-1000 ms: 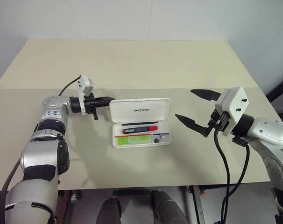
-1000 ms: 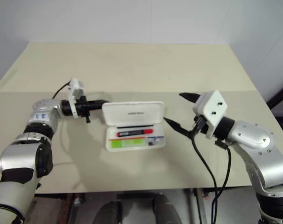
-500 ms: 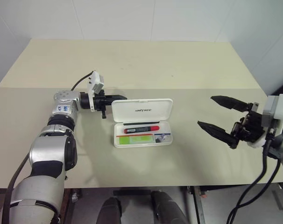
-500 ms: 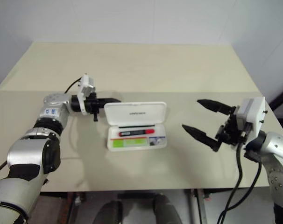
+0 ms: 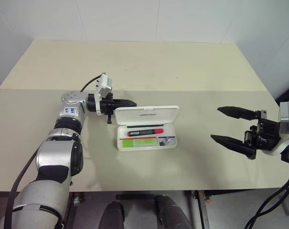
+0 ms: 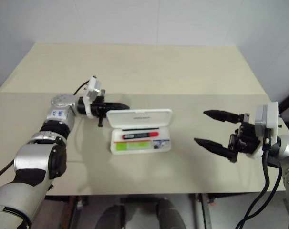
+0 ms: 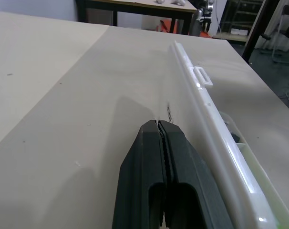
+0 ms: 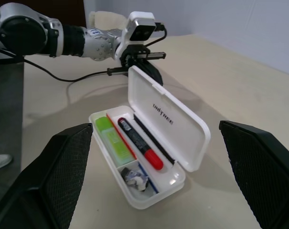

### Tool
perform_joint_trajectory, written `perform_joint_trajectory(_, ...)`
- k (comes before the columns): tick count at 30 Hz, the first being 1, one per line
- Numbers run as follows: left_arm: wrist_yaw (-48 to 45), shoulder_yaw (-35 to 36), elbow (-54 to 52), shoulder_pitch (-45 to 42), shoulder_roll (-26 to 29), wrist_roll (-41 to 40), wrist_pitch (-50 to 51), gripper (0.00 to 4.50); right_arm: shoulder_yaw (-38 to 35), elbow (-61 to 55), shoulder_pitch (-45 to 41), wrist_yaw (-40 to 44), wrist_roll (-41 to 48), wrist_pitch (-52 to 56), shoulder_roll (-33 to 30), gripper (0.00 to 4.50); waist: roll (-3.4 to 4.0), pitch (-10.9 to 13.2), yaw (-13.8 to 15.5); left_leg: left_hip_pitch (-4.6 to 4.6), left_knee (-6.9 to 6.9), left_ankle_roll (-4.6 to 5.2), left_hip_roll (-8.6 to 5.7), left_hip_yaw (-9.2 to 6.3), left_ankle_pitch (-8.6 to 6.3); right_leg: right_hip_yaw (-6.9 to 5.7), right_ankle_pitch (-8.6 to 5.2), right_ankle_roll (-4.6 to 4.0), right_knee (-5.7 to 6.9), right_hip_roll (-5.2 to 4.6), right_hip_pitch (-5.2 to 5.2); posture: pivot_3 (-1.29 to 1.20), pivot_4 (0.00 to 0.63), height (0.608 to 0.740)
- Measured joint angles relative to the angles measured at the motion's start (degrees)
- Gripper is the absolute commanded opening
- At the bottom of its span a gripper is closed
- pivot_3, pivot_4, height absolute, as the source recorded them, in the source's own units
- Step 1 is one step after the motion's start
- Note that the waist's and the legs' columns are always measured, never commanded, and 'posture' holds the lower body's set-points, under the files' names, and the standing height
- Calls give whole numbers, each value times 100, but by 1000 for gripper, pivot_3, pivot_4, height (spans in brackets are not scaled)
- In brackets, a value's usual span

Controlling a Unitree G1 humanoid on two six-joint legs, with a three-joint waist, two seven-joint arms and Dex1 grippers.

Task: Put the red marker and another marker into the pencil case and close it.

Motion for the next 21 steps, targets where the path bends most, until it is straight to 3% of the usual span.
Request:
perform_joint_trajectory(11, 0, -1161, -1743, 981, 200, -1043, 740, 13, -18, 157, -8, 119, 318, 194, 3, 4500, 1, -1, 7, 1, 11, 0, -1, -2, 1, 2, 3, 5, 2, -1, 6, 0, 150, 740)
perform_joint_trajectory(21, 0, -1626, -2289, 1496, 294, -808, 594, 13, 27, 196, -102, -221, 238, 122, 247, 4500, 3, -1, 9, 6, 17, 0, -3, -2, 1, 3, 5, 8, -3, -1, 14, 0, 150, 740)
